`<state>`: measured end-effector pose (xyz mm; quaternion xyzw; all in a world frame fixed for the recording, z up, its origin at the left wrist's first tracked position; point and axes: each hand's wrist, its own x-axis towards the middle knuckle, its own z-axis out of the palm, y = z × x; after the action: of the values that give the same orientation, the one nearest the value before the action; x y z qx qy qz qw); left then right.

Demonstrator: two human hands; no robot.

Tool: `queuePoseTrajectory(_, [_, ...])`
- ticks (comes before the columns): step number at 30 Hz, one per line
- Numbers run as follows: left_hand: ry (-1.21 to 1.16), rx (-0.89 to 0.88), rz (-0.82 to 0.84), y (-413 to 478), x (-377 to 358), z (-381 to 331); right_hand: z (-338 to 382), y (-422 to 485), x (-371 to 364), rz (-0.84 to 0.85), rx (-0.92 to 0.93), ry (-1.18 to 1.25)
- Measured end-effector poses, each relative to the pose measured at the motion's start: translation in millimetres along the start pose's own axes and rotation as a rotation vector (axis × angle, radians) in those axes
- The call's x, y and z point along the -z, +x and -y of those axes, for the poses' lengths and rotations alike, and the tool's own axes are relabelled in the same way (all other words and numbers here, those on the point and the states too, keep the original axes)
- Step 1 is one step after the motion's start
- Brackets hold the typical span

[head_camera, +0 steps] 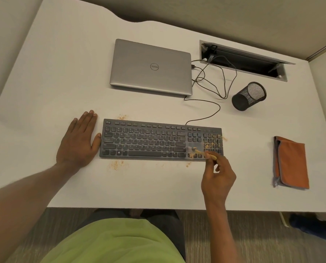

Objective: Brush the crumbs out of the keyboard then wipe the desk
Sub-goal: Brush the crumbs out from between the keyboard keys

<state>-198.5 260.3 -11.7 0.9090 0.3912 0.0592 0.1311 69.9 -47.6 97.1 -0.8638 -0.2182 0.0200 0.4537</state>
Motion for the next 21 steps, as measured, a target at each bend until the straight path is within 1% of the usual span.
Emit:
queuePoseTrajectory(8, [-0.007,-0.014,-0.024,-0.4,-0.5,0.4,-13.6,-18.3,7.7,0.07,0.092,-0.122])
queuePoseTrajectory(10, [-0.007,-0.014,-0.024,-0.4,-0.9,0.9,-12.3,-17.9,12.0,0.063,0.079,-0.114])
queuePoseTrajectory(13, [-0.005,-0.016,-0.02,-0.1,-1.4,2.0,-6.3,-9.9,11.8,0.009,0.036,-0.056])
queuePoseTrajectory(15, [-0.002,-0.02,-0.019,-0.5,-1.8,2.0,-2.9,-3.5,7.2,-0.012,0.041,-0.015])
queuePoseTrajectory(21, [-0.004,-0.017,-0.018,0.1,-1.0,2.1,-11.6,-4.7,0.0,0.038,0.034,-0.072])
